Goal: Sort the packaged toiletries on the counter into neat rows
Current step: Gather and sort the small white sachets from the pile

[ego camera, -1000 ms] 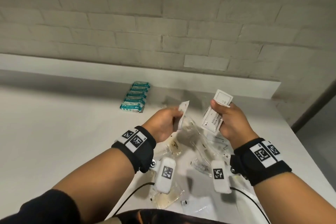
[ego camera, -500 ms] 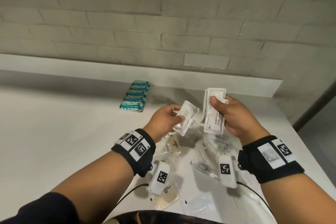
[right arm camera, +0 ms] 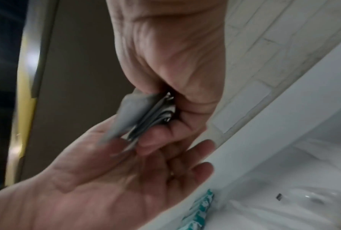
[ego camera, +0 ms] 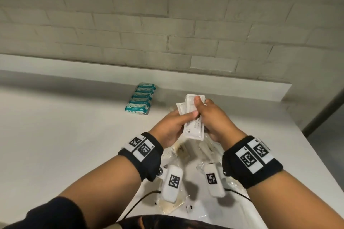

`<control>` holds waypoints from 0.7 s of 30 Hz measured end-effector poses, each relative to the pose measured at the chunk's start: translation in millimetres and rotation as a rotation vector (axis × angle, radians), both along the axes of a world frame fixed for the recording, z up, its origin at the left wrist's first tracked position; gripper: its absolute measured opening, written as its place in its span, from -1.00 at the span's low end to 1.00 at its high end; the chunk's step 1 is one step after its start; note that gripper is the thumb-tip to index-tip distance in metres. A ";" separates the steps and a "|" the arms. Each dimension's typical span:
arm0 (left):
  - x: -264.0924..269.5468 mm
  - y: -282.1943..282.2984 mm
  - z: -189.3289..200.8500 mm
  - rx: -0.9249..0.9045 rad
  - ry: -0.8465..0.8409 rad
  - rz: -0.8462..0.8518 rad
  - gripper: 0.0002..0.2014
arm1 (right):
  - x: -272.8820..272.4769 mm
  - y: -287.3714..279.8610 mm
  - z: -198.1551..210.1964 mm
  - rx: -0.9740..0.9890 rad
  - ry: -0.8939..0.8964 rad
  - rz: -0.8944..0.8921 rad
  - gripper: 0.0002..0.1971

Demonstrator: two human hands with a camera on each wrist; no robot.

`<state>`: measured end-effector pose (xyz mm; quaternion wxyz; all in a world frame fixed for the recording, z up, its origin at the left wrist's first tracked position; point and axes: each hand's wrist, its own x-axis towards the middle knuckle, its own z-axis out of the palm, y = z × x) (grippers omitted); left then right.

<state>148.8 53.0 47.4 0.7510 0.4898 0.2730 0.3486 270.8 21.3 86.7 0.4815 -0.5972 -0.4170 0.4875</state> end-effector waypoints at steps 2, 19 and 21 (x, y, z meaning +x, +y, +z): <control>0.2 -1.4 -0.5 -0.033 -0.034 0.018 -0.75 | -5.1 -1.5 2.3 -0.055 0.123 0.052 -0.72; 2.1 4.9 0.5 -0.386 -0.099 0.091 -0.59 | 16.8 -14.1 2.1 0.183 -0.579 0.320 0.12; 0.6 3.8 6.6 -0.385 -0.150 -0.035 -0.42 | 15.4 -16.7 4.2 0.150 -0.715 0.544 0.43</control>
